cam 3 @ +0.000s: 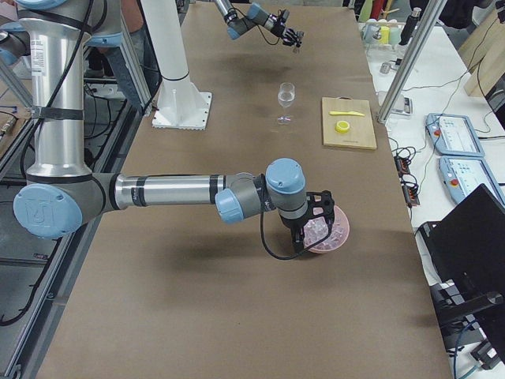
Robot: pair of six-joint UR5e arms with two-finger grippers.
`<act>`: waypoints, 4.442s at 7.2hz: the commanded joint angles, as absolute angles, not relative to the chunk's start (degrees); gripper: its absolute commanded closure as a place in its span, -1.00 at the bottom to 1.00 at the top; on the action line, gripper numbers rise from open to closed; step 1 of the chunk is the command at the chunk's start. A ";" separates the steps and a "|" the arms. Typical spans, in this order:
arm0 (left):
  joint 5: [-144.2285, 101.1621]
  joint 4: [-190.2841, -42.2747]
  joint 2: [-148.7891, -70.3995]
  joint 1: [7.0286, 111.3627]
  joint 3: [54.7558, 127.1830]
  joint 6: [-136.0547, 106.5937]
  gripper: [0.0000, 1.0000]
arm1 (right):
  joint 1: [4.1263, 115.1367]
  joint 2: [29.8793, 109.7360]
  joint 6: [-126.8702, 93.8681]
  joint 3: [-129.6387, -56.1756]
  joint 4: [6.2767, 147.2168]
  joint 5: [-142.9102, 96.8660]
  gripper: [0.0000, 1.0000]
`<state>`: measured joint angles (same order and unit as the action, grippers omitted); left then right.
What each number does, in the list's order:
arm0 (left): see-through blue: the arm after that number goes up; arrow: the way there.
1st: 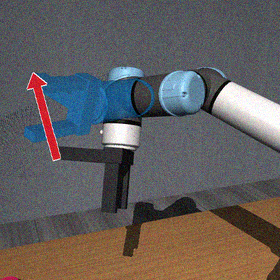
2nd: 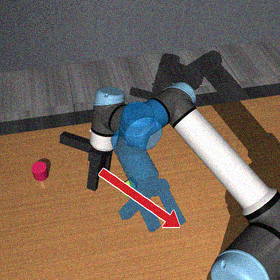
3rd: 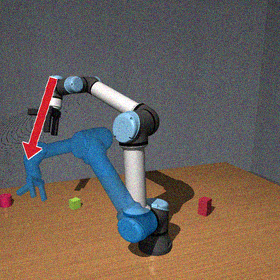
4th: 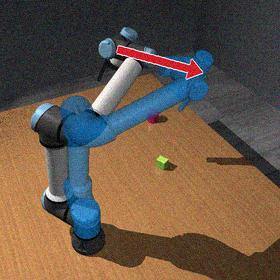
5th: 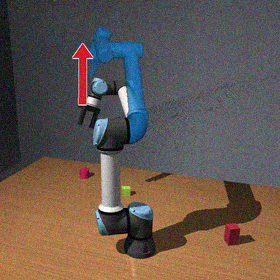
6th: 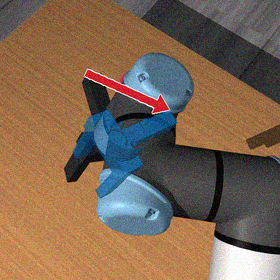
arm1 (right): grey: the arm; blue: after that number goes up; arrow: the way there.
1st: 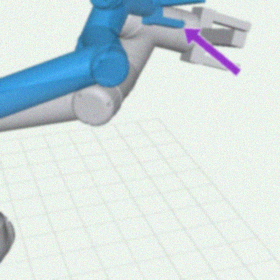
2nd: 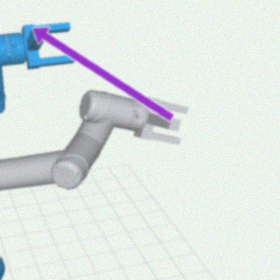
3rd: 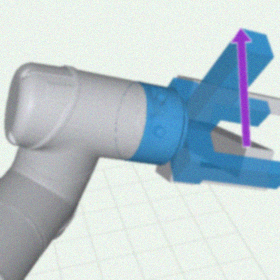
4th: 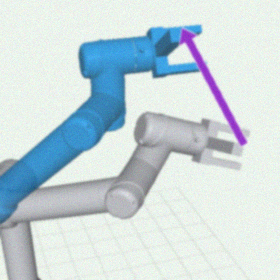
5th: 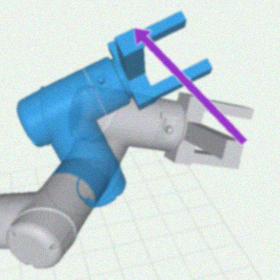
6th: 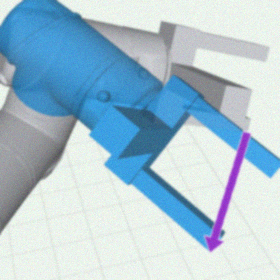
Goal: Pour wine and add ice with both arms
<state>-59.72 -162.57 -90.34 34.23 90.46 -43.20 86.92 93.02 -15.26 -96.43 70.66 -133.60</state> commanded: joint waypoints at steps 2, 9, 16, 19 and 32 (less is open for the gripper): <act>-48.90 -156.99 -89.30 32.44 91.23 -47.25 1.00 | 86.92 93.16 -15.29 -96.42 70.66 -133.59 -1.00; -43.71 -148.27 -88.51 31.03 90.53 -71.00 1.00 | 86.92 93.34 -15.21 -96.59 70.40 -132.89 -1.00; -40.78 -148.10 -88.51 30.94 85.09 -72.43 1.00 | 86.92 93.25 -15.21 -96.59 70.40 -132.80 -1.00; -47.80 -148.71 -88.51 30.67 84.99 -72.25 1.00 | 86.92 93.16 -15.21 -96.59 70.40 -132.28 -1.00; -53.59 -151.78 -81.77 30.67 92.94 -69.54 -0.97 | 86.92 92.90 -15.21 -96.50 70.49 -132.28 -1.00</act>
<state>-51.55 -150.76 -85.12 30.68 88.49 -71.17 86.90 92.90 -15.20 -96.51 70.49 -132.24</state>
